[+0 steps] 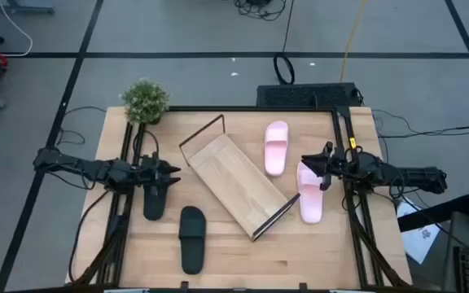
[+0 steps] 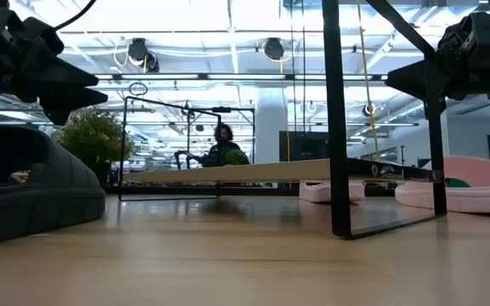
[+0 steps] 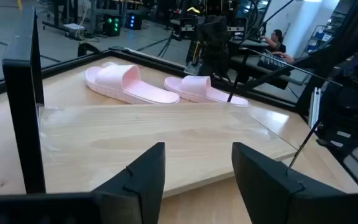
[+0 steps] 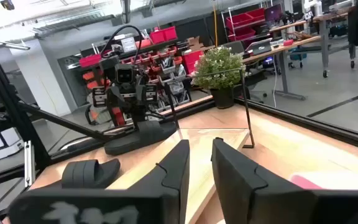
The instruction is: Pick and place slides into the shelf
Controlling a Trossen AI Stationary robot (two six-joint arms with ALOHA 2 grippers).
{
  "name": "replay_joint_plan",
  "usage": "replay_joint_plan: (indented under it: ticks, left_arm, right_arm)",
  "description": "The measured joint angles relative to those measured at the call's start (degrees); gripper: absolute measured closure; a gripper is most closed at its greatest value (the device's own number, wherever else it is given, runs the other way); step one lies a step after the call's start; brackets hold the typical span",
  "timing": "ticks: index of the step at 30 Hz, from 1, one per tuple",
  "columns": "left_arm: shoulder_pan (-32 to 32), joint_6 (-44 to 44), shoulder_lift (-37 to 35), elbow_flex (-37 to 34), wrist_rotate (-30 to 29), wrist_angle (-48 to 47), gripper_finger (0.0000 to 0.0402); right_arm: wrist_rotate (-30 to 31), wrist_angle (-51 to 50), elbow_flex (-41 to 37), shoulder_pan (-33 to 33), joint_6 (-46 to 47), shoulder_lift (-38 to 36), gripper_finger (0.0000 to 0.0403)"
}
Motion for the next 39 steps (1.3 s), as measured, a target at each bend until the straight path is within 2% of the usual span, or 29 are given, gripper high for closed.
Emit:
replay_joint_plan:
  ticks: [34, 39]
  left_arm:
    - [0.00, 0.00, 0.00, 0.00, 0.02, 0.00, 0.0220]
    - [0.00, 0.00, 0.00, 0.00, 0.02, 0.00, 0.0220]
  right_arm:
    - [-0.01, 0.04, 0.02, 0.00, 0.00, 0.02, 0.0344]
    - [0.06, 3.38, 0.00, -0.02, 0.53, 0.02, 0.0344]
